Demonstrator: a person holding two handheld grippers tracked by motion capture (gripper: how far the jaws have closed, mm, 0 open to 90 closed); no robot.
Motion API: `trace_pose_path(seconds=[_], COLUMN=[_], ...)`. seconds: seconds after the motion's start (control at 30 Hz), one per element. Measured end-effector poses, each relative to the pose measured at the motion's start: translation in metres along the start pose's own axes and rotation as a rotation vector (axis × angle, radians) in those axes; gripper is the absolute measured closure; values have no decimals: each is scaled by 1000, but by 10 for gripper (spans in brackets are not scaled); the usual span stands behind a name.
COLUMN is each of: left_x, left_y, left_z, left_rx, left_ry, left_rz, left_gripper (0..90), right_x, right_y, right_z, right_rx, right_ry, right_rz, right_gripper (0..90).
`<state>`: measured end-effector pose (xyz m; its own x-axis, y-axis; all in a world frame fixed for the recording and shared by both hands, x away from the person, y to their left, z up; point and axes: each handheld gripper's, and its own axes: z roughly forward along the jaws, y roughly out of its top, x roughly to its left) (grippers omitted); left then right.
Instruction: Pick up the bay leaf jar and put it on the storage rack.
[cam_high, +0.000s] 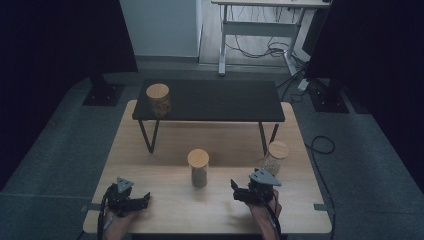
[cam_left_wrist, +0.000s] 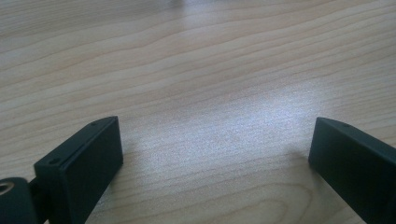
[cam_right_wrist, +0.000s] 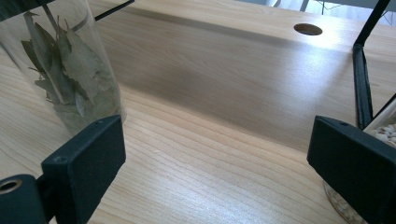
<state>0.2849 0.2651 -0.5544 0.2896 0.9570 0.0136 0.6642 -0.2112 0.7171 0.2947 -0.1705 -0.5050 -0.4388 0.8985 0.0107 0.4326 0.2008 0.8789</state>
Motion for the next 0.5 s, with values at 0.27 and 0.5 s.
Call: trace_pose_path(seconds=[0.27,0.5], left_x=[0,0], left_y=[0,0], left_z=[0,0], left_rx=[0,0], left_ry=[0,1], left_rz=[0,-1], left_gripper=[25,25], right_x=[3,8], right_y=[1,3], right_z=[3,6], right_rx=[0,1], right_ry=[4,14], right_rz=[-3,-11], right_gripper=[37,37])
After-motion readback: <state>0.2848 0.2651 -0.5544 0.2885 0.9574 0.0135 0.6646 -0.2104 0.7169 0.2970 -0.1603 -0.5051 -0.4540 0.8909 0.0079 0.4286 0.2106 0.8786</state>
